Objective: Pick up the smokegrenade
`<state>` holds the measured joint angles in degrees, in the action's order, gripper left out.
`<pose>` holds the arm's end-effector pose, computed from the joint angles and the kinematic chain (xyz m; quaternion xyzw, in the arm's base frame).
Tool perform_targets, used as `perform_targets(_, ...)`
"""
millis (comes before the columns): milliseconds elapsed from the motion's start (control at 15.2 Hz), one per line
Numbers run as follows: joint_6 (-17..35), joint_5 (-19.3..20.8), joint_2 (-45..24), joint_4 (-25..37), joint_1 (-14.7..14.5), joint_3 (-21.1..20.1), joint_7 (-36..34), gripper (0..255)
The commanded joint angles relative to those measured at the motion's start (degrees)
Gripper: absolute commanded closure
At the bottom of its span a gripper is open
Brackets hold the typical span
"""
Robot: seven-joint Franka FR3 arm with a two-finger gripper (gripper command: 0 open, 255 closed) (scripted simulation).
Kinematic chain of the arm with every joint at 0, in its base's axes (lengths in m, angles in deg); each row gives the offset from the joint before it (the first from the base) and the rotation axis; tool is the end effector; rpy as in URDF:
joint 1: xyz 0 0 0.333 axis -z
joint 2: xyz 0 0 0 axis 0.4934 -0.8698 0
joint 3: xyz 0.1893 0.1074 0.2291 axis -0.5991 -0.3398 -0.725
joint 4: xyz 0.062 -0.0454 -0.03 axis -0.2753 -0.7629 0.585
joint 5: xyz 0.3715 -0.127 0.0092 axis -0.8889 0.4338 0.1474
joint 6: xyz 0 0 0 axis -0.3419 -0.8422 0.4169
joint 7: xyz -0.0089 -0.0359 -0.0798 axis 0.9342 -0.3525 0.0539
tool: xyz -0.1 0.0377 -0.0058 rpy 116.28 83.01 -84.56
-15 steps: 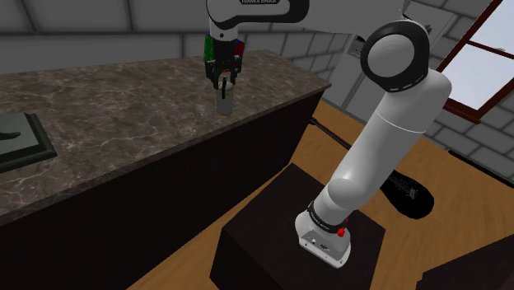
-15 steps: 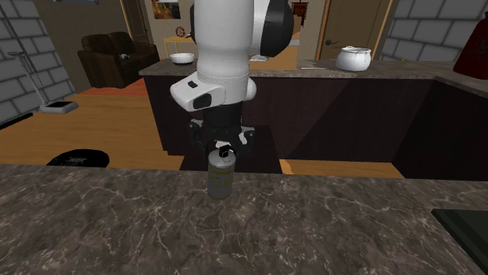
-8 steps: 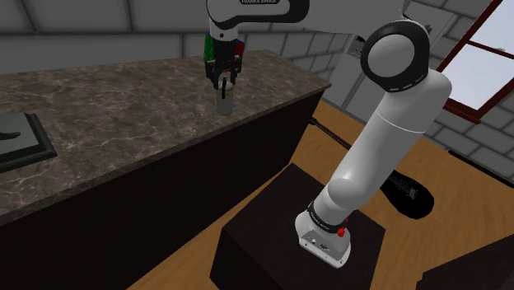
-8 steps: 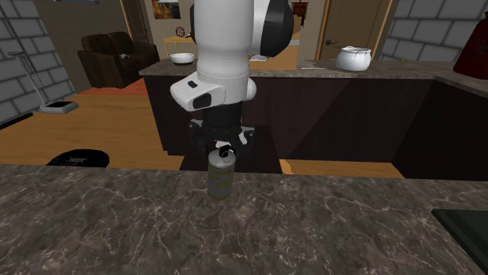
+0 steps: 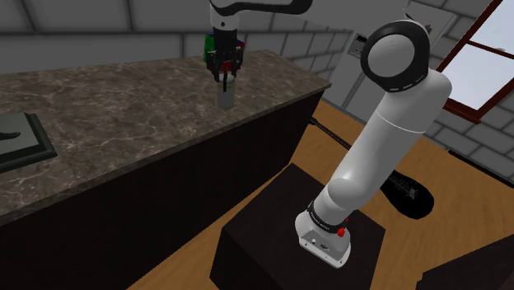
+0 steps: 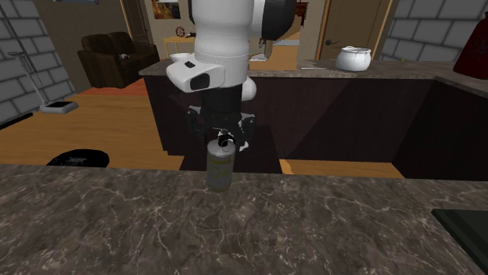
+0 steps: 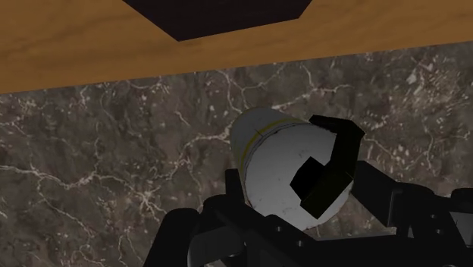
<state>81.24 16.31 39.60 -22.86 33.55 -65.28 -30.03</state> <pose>0.5712 0.0207 0.5369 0.9952 -0.0682 -0.0523 0.0459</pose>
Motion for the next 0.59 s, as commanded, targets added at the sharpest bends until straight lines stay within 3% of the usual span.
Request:
perform_targets(0, -1.6, 0.0, 0.0, 1.6, 0.0, 0.0, 0.1, 255)
perform_targets(528, -7.3, 0.1, -0.8, 8.1, -0.1, -0.1, 0.4, 255)
